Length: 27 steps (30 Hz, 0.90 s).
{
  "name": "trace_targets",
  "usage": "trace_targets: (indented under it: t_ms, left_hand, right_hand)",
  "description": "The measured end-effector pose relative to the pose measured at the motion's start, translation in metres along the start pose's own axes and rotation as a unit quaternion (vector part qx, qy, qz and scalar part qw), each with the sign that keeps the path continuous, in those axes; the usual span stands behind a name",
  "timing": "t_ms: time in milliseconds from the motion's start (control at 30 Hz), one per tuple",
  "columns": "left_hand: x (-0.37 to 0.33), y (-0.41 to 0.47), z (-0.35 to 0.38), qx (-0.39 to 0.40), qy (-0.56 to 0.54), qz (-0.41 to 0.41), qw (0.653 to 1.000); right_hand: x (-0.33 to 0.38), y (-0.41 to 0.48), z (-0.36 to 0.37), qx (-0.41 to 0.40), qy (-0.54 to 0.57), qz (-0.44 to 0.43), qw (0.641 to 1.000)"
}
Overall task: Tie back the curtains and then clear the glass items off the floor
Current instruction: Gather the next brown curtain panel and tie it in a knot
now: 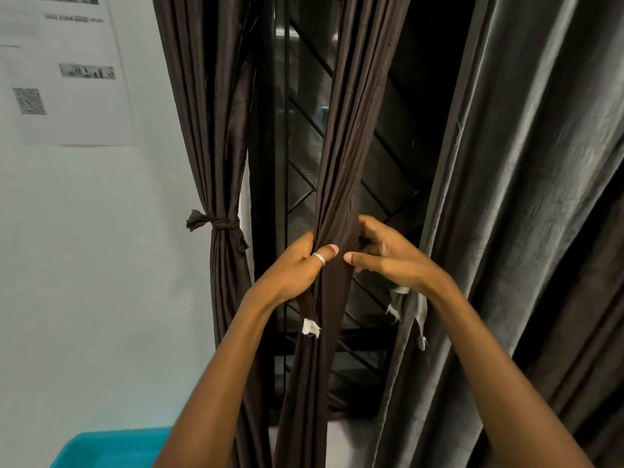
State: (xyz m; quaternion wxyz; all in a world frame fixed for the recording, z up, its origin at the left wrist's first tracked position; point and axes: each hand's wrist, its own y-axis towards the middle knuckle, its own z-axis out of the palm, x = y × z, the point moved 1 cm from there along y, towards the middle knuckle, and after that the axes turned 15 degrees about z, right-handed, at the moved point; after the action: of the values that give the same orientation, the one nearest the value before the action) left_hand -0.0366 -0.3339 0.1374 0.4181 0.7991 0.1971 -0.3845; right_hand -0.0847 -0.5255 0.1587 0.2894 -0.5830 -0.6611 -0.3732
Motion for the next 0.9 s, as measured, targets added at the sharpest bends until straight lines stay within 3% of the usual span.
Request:
trace_targets:
  t_ms: [133, 367, 467, 600, 700, 800, 900]
  left_hand:
    - [0.001, 0.000, -0.007, 0.009, -0.002, 0.007, 1.000]
    - [0.007, 0.002, -0.005, -0.069, 0.223, 0.041, 0.972]
    - [0.005, 0.007, -0.002, -0.100, 0.313, 0.037, 0.944]
    - [0.002, 0.008, 0.000, -0.139, 0.365, 0.009, 0.921]
    - [0.001, 0.009, 0.002, -0.155, 0.363, -0.008, 0.919]
    - [-0.001, 0.010, 0.003, -0.172, 0.360, -0.019, 0.917]
    - [-0.002, 0.011, 0.005, -0.181, 0.357, -0.035, 0.916]
  right_hand:
    - [0.007, -0.002, -0.002, 0.008, -0.036, 0.025, 0.999]
    - [0.006, -0.006, 0.011, -0.199, -0.238, 0.031, 0.950]
    - [0.006, -0.008, 0.021, -0.237, -0.271, 0.058, 0.931]
    - [0.013, -0.015, 0.025, -0.198, -0.163, 0.099, 0.962]
    - [0.018, -0.020, 0.028, -0.166, -0.003, 0.152, 0.974]
    - [0.020, -0.025, 0.035, -0.140, 0.174, 0.185, 0.957]
    - [0.018, -0.028, 0.041, -0.117, 0.215, 0.187, 0.951]
